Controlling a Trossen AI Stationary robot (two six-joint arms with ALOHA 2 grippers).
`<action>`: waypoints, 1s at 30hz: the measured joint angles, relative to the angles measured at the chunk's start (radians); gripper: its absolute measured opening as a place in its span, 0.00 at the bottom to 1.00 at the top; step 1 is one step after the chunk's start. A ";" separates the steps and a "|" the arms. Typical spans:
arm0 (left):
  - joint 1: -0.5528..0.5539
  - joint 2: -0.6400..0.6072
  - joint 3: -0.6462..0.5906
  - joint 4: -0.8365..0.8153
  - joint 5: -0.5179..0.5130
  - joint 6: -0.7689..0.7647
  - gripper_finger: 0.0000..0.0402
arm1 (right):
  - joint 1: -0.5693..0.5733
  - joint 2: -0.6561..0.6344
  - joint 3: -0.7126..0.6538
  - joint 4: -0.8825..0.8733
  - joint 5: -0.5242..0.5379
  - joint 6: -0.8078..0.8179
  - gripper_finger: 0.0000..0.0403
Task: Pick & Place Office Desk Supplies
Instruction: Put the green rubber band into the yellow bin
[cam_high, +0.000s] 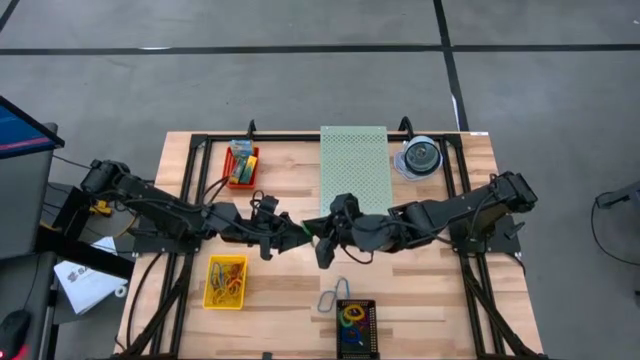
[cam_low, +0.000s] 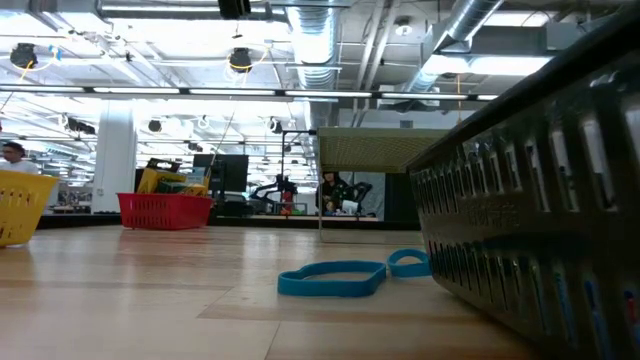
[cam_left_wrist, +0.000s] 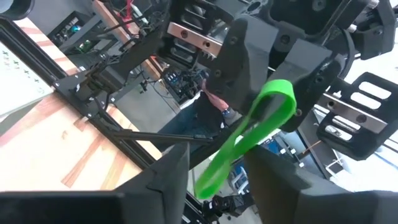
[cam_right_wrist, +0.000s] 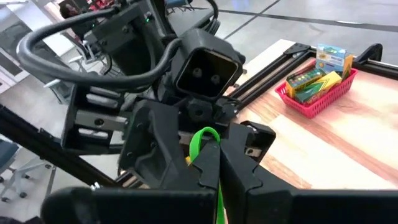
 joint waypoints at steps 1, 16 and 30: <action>0.000 0.000 0.000 -0.001 0.000 0.000 0.36 | 0.000 0.000 0.000 0.000 -0.001 -0.001 0.00; 0.000 0.000 0.000 -0.002 0.006 0.007 0.01 | -0.004 0.000 0.000 -0.022 -0.001 -0.012 0.04; -0.083 0.000 0.002 -0.172 0.140 -0.146 0.00 | -0.004 0.000 0.000 -0.093 -0.002 -0.003 0.40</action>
